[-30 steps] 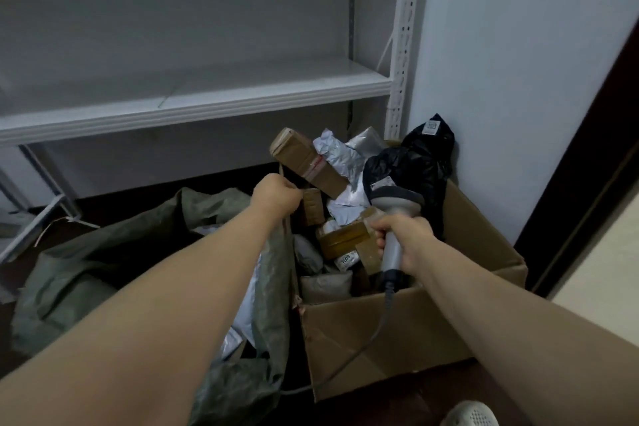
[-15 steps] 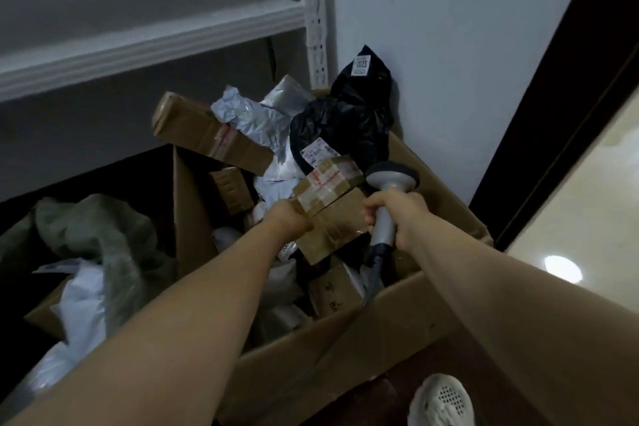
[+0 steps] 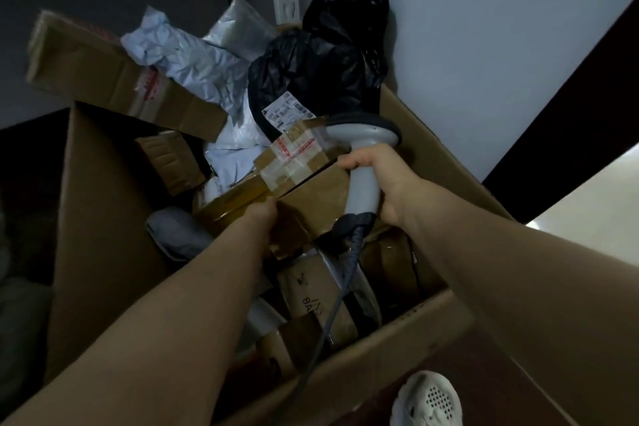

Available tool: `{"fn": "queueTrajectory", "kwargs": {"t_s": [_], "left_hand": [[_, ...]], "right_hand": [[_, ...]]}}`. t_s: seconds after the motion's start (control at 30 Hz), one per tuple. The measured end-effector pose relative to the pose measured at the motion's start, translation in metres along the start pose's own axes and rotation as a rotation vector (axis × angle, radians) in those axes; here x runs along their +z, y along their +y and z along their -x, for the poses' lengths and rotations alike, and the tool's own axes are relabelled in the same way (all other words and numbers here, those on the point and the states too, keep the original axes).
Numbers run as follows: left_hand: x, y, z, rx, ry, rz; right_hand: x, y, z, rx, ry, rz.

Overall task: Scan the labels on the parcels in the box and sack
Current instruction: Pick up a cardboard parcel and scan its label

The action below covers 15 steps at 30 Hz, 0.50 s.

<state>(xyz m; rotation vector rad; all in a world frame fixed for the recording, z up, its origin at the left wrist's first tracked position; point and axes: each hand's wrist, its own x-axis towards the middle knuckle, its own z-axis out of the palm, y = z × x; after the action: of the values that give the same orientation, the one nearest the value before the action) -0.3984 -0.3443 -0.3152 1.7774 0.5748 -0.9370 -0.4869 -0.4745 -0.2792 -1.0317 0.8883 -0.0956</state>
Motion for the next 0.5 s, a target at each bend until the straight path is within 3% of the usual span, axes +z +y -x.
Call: {"fn": "queueTrajectory", "kwargs": {"t_s": [0.27, 0.5], "left_hand": [[-0.022, 0.001, 0.015, -0.056, -0.033, 0.16], [-0.063, 0.012, 0.103, 0.078, -0.084, 0.299]], "right_hand": [[0.008, -0.004, 0.024, 0.007, 0.042, 0.095], [0.013, -0.023, 0.097, -0.161, 0.018, 0.069]]}}
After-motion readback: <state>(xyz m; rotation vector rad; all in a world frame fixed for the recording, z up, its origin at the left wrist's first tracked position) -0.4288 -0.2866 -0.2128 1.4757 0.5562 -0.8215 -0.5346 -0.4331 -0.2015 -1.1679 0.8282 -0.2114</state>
